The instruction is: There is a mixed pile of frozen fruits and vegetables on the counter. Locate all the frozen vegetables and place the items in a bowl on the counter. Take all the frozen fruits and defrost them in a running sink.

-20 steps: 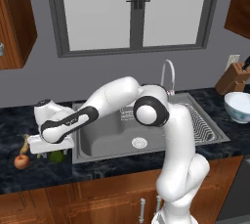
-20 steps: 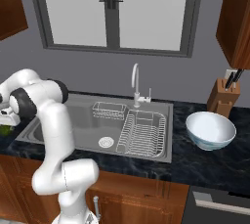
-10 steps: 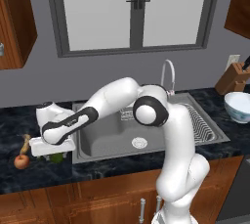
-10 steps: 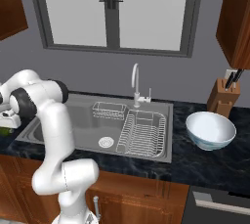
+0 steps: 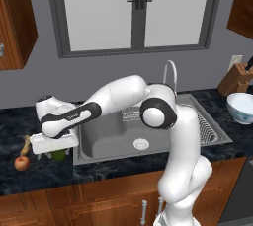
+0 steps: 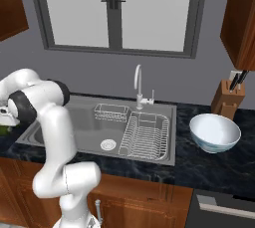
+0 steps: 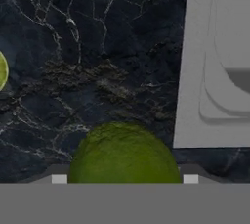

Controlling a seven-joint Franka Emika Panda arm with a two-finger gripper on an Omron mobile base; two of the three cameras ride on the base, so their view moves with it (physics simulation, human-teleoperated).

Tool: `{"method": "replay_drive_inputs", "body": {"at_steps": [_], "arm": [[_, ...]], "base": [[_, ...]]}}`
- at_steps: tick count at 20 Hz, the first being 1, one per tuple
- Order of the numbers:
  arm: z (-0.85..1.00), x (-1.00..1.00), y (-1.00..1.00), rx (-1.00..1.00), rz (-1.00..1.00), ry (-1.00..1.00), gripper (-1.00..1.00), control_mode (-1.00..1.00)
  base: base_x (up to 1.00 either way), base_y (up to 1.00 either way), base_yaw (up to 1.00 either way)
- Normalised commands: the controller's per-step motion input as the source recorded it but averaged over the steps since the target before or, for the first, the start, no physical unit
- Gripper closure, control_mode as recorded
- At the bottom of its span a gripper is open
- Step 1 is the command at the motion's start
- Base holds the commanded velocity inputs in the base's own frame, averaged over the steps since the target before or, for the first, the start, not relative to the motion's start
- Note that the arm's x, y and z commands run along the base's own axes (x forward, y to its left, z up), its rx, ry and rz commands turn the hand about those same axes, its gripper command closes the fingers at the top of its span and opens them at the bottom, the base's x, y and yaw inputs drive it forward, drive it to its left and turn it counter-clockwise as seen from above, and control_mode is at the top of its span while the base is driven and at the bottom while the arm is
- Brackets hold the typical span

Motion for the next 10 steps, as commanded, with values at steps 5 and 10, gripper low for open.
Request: {"method": "replay_drive_inputs", "body": {"at_steps": [5,10], "arm": [[0.29,-0.09,-0.93,0.00,0.00,-0.14,1.00,-1.00],[0.12,-0.27,-0.98,0.00,0.00,-0.17,1.00,-1.00]], "base": [[0.00,0.00,0.00],[0.00,0.00,0.00]]}}
